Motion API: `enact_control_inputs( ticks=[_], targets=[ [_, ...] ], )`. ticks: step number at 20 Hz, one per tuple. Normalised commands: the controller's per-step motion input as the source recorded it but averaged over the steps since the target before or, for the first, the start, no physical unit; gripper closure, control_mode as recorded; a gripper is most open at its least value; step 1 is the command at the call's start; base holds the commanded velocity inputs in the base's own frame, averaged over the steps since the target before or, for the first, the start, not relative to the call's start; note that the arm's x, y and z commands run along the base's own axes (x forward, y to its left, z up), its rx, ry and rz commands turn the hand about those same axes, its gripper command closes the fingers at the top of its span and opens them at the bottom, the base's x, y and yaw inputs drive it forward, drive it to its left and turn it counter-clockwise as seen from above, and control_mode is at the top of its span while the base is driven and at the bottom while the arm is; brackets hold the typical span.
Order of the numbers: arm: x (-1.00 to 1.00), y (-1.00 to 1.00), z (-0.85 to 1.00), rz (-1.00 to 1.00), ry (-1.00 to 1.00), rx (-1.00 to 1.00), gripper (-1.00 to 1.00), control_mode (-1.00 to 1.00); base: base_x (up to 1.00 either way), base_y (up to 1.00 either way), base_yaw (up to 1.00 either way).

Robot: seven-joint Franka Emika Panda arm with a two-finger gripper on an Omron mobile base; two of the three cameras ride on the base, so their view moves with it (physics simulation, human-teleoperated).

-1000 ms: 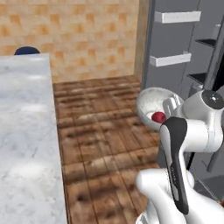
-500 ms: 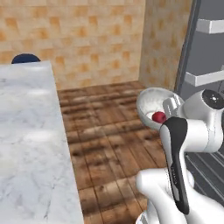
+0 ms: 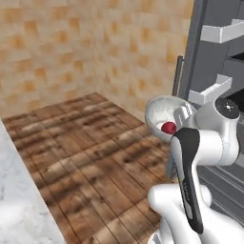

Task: Move the cup from next to the sink to the open cabinet. Then, move the bowl with the apple to the fridge to clear the area for faucet cleaning.

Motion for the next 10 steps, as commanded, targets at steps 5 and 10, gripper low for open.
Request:
enact_control_inputs(
  ticks=[5,10],
  targets=[
    [0.0,0.0,0.0,0.0,0.0,0.0,1.0,1.0,-0.05,0.33,-0.66],
    [0.0,0.0,0.0,0.0,0.0,0.0,1.0,1.0,-0.11,0.25,-0.7]
  ],
)
